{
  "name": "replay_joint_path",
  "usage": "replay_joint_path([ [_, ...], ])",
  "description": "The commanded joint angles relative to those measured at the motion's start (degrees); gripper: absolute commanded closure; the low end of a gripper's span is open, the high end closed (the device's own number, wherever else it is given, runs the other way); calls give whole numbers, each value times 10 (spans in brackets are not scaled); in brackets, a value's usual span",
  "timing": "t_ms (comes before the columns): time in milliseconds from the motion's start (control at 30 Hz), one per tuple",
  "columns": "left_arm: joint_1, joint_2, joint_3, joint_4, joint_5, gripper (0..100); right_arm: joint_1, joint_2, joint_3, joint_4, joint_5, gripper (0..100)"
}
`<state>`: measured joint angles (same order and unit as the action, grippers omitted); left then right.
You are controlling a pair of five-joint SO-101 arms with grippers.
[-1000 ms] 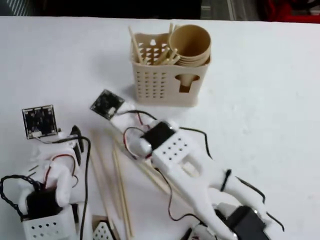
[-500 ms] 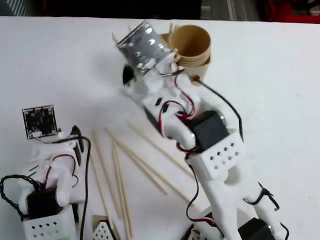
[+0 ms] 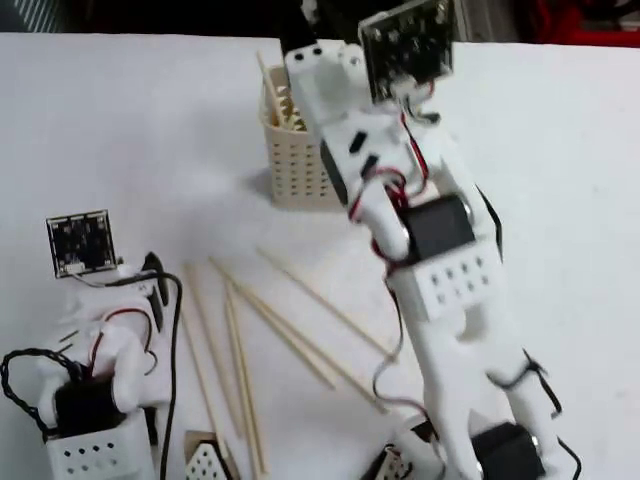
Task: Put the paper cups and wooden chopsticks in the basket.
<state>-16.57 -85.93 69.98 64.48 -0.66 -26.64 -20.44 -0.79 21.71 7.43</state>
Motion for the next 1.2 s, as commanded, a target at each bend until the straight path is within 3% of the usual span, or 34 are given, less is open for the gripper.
replay_joint_path([
  [0,-3,-7,-3,-12,-4,857,23,56,-25,-44,-6,981],
  [333,-3,-7,-2,-12,-4,857,27,162,-25,-47,-6,981],
  [467,-3,-7,-2,-12,-4,857,31,160,-29,0,-6,976],
  [633,-2,-7,4,-15,-4,857,35,102,-29,63,-6,861],
  [833,-2,-7,46,-84,-12,857,30,-38,-27,211,-6,899],
  [1033,0,-4,36,-79,-39,857,34,-137,-25,425,-2,978],
  [1167,2,-4,-15,-19,-59,857,36,-165,-25,572,-2,978],
])
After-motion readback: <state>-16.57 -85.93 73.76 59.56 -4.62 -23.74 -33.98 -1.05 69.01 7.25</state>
